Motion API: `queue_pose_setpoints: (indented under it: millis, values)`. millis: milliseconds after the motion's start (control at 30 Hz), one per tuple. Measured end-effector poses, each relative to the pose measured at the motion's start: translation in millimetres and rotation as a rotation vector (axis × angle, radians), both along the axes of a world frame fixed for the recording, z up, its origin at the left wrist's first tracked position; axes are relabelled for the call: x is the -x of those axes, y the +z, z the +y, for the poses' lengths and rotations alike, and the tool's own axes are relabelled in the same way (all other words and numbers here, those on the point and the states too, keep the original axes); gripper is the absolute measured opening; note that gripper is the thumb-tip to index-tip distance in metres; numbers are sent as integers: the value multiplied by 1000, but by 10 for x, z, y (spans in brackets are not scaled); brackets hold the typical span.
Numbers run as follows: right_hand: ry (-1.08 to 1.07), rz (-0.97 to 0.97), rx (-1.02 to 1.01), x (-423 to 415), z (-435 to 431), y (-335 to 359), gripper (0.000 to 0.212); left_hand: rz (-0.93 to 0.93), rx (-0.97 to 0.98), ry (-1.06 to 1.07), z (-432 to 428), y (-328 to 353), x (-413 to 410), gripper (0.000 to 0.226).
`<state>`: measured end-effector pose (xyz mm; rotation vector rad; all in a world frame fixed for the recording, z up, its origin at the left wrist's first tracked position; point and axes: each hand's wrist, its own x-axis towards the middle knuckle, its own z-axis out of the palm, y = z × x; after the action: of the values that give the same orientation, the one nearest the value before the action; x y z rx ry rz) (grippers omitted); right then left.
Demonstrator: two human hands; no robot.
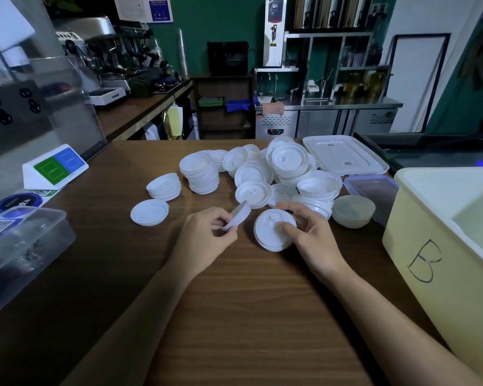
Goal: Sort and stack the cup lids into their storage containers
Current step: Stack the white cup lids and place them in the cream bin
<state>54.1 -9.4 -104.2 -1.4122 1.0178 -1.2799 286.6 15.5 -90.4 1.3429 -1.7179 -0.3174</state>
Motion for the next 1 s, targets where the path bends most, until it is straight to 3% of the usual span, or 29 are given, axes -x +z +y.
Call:
queue_pose_setpoints:
  millis: [100,267,433,500,700,1000]
  values:
    - [-7,-5,9,2,13,6,33,214,-110,19,51,69,59,19]
    - [-21,-34,6,-11,-14,-8,30,662,-258,-143,68,168,114,33]
    - [-2,-103,-37,-46,-19,6,26,812,-387,-252,71,139,174,31]
    - [10,-167,-89,-57,-25,9,34,848,-418,-273,58,118,193,29]
    - [70,-238,-141,-65,-13,26,54,848,-433,-295,68,115,208,34]
    - [124,-202,-83,-99,87,88,51,439,-287,-235,47,-25,240,42]
